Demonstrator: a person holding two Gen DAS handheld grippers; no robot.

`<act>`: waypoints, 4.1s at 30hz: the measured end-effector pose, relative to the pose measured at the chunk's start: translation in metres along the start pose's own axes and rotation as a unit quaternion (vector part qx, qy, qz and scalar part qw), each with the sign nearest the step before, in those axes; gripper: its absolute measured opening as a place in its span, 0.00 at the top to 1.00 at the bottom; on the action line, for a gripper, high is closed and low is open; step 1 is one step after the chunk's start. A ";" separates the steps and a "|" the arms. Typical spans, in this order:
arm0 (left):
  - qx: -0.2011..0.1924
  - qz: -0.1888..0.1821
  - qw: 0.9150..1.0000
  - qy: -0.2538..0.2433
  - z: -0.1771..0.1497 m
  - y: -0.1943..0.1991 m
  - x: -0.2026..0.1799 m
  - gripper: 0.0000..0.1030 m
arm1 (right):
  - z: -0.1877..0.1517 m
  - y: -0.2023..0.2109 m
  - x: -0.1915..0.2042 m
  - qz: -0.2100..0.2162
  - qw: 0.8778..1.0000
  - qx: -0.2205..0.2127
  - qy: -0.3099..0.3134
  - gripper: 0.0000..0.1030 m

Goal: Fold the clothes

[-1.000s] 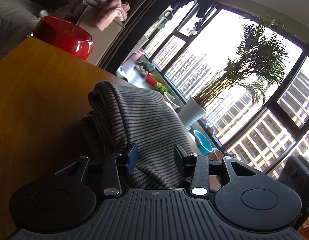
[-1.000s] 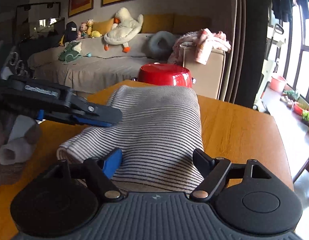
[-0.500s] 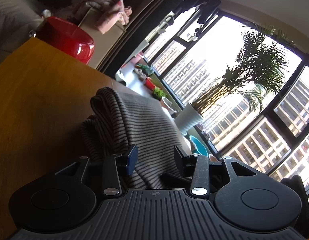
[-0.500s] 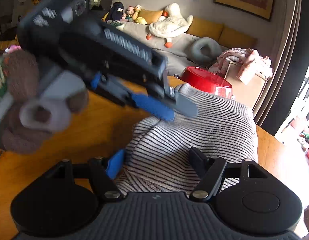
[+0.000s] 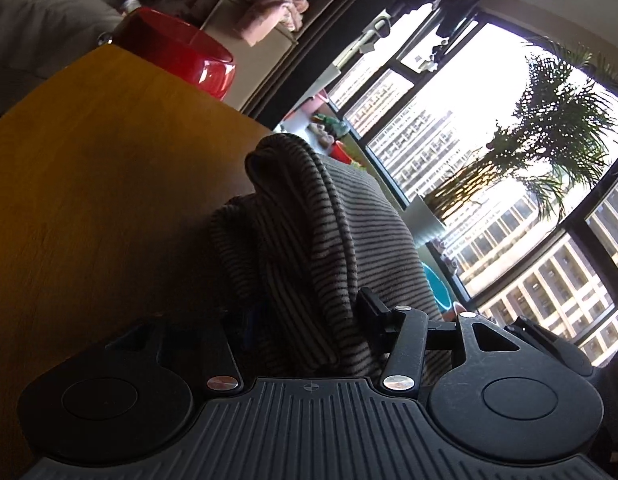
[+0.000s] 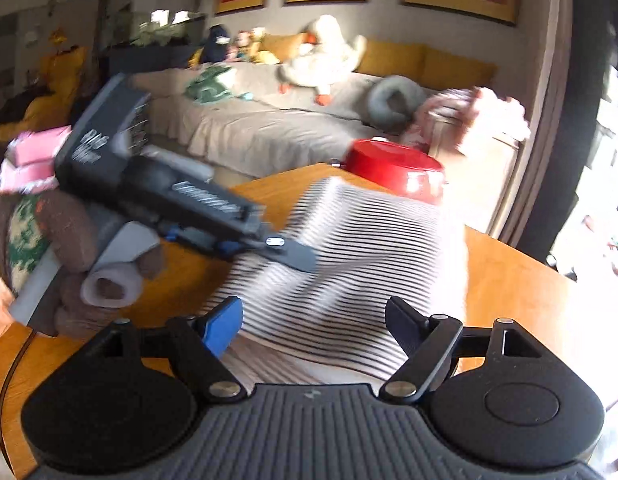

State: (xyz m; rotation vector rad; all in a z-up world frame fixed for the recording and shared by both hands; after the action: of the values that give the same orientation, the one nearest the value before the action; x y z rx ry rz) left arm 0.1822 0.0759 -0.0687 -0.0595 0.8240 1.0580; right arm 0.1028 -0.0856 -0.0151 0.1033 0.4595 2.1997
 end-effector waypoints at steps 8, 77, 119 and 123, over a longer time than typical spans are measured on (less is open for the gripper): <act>-0.085 0.013 0.995 -0.047 0.036 0.035 -0.024 0.56 | 0.000 -0.006 -0.055 -0.039 0.991 -0.022 -0.129 0.27; -0.050 0.116 0.991 -0.046 0.080 -0.050 0.061 0.30 | 0.002 -0.186 -0.095 0.009 0.971 0.014 -0.237 0.15; -0.004 0.303 0.930 -0.208 -0.034 0.022 -0.018 0.00 | -0.064 -0.045 -0.083 -0.185 0.956 0.051 -0.221 0.00; -0.010 0.320 0.927 -0.196 -0.038 0.024 -0.021 0.00 | -0.068 -0.053 -0.072 -0.225 0.959 0.093 -0.146 0.00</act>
State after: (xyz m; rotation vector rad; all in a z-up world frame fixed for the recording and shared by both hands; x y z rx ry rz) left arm 0.1365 0.0569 -0.0743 0.4219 0.4658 1.6262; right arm 0.1718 -0.1313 -0.0913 0.3811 0.4688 1.6576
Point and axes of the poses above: each gripper's, at about its wrist camera, not at the fingertips, and y roughly against the way its jaws point, x to its left, z to its top, the point moved 8 cm from there along -y, roughly the way its jaws point, and after that the axes turned 10 degrees about -x, right-handed, at the moved point
